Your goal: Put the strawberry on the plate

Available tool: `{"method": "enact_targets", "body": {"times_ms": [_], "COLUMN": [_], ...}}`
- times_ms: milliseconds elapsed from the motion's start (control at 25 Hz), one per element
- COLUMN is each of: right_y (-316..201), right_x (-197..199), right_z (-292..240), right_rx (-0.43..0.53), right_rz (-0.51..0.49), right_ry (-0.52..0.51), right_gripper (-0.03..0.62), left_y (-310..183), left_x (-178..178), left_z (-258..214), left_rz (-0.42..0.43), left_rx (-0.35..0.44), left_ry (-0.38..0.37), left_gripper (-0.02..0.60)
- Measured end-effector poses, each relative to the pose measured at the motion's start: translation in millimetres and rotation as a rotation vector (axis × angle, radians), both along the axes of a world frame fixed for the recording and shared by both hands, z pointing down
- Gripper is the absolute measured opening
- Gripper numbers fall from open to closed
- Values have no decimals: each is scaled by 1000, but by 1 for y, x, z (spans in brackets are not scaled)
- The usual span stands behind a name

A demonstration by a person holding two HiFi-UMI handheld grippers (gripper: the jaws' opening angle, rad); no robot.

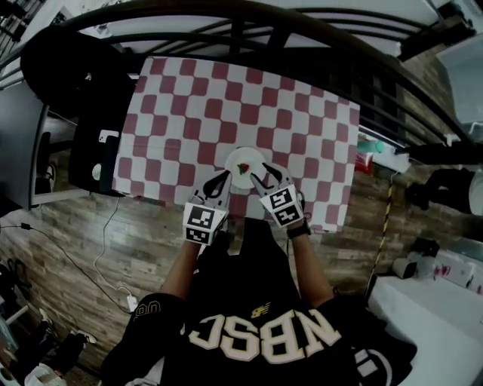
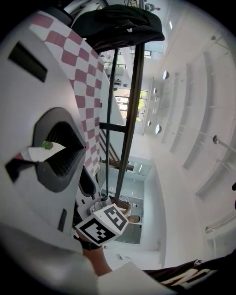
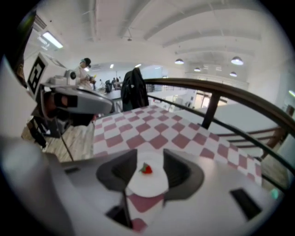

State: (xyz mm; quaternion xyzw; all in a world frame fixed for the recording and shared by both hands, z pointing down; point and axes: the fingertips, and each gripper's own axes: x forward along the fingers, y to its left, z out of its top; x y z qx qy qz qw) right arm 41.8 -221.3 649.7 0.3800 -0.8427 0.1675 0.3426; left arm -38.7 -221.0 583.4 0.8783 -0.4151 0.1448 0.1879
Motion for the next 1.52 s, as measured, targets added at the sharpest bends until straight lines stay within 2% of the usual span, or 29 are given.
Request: {"method": "enact_targets", "body": {"times_ms": [400, 600, 720, 880, 1200, 1520], "right_y": [-27, -34, -39, -42, -48, -59], "right_x": [12, 26, 31, 33, 30, 37], "right_z": [-147, -220, -249, -265, -274, -288], "right_rx": [343, 477, 536, 573, 632, 687], "right_rz": [157, 244, 267, 277, 272, 292], "right_ry": [-159, -307, -356, -353, -307, -335], "right_gripper": [174, 70, 47, 18, 18, 18], "left_y": [-38, -46, -49, -50, -62, -71], "left_x": [-2, 1, 9, 19, 25, 36], "left_z": [-107, -157, -179, -191, -200, -203], "left_rz": [-51, -75, -68, -61, -83, -94], "left_rx": [219, 332, 380, 393, 420, 436], "left_ry": [66, 98, 113, 108, 122, 131], "left_gripper": [14, 14, 14, 14, 13, 14]}}
